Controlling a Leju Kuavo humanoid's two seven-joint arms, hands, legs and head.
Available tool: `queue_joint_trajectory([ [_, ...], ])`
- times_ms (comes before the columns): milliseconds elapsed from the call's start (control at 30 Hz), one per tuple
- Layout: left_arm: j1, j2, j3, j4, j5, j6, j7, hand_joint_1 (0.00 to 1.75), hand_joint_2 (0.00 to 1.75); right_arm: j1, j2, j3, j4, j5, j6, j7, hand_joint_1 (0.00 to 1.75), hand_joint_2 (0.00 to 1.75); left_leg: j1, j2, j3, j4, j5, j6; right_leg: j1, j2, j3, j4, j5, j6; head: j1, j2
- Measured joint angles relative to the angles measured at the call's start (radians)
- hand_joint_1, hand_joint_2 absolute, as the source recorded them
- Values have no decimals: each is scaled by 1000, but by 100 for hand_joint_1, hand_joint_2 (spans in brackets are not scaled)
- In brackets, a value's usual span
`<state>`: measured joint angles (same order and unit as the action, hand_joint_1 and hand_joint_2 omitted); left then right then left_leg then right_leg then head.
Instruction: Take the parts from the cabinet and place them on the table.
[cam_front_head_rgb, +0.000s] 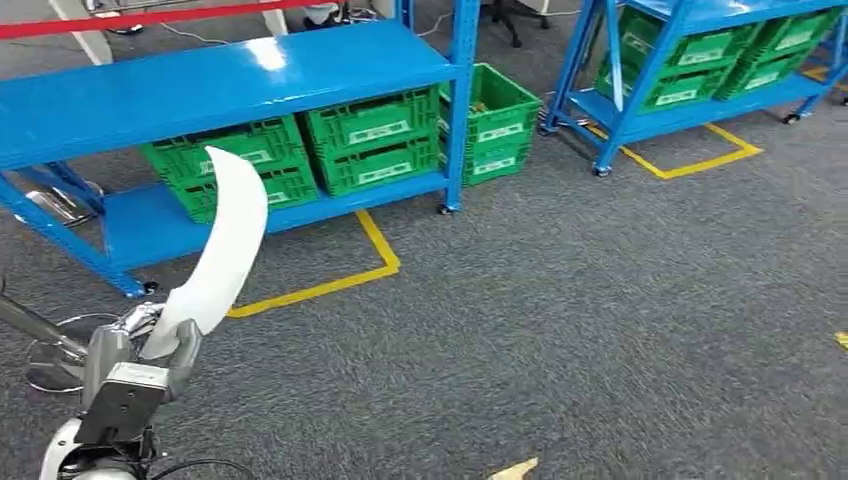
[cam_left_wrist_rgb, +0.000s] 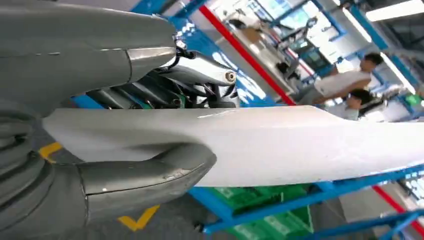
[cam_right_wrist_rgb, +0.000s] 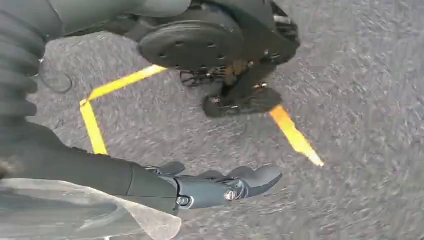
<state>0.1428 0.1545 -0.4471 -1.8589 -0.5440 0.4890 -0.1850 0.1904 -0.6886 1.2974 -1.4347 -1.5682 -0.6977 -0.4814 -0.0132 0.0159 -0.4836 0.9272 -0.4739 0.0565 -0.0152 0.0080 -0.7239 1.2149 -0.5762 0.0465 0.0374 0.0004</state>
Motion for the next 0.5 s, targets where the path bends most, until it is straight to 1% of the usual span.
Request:
queue_joint_trajectory([
  [33,0,0,0,2,0,0,0,175,175,1,0,0,0,0,0,1,0,175,1,15,-11,2,7,-4,-6,-3,-13,62,-3,9,2,0],
  [67,1,0,0,4,0,2,4,175,175,3,0,1,1,0,0,2,0,175,3,29,-18,4,12,-8,-12,-6,-7,81,24,17,1,0],
  [100,2,-1,0,5,-1,5,8,175,175,4,0,2,3,0,0,3,0,175,5,43,-26,5,15,-14,-17,-9,20,61,61,24,2,0],
  [133,3,-1,0,5,-1,7,10,175,175,3,0,2,5,0,0,3,0,175,9,56,-33,10,19,-19,-22,-17,65,3,94,31,1,0],
  [167,3,0,2,6,-1,10,14,175,175,3,0,3,7,0,0,3,0,175,12,67,-38,15,19,-25,-27,-41,137,-96,110,39,2,0],
  [200,2,-1,4,6,-1,12,14,175,175,0,0,3,7,0,0,3,0,175,9,81,-42,27,17,-35,-31,-90,205,-196,89,50,3,0],
  [233,2,-1,8,6,-1,18,14,175,175,-2,1,3,8,0,0,3,0,175,9,90,-50,38,15,-43,-15,-90,235,-232,72,43,6,0],
  [267,1,0,9,6,-2,20,14,175,175,-5,1,3,9,0,0,3,0,175,5,103,-53,46,18,-49,-19,-82,227,-234,66,28,4,0],
  [300,0,0,10,6,-3,22,14,175,175,-5,1,4,10,0,0,3,0,175,6,109,-57,51,20,-52,-16,-68,218,-230,64,19,3,0],
  [333,0,-1,13,6,-6,26,14,175,175,-2,1,6,11,-1,0,3,0,175,9,120,-57,52,22,-57,-15,-60,211,-226,63,6,4,0],
  [367,-1,-3,15,6,-11,32,14,175,175,2,1,8,11,-1,0,3,0,175,12,122,-60,55,13,-65,-16,-49,213,-229,69,-13,5,0],
  [400,-3,-4,16,6,-17,36,14,175,175,3,1,9,12,0,0,2,0,175,19,71,-66,76,-16,-71,-16,-42,206,-230,71,-23,1,0],
  [433,-2,-4,18,6,-20,39,14,175,175,1,1,10,13,-1,0,3,0,175,21,29,-88,132,-60,-73,-15,-33,201,-230,77,-32,1,0],
  [467,0,-4,22,6,-20,40,14,175,175,-3,1,10,13,0,0,2,0,175,22,4,-123,221,-109,-74,-14,-21,195,-230,81,-38,0,0],
  [500,0,-5,23,6,-20,40,14,175,175,-3,1,10,13,0,0,2,0,175,21,-6,-157,307,-146,-74,-11,-9,189,-229,85,-42,0,0],
])
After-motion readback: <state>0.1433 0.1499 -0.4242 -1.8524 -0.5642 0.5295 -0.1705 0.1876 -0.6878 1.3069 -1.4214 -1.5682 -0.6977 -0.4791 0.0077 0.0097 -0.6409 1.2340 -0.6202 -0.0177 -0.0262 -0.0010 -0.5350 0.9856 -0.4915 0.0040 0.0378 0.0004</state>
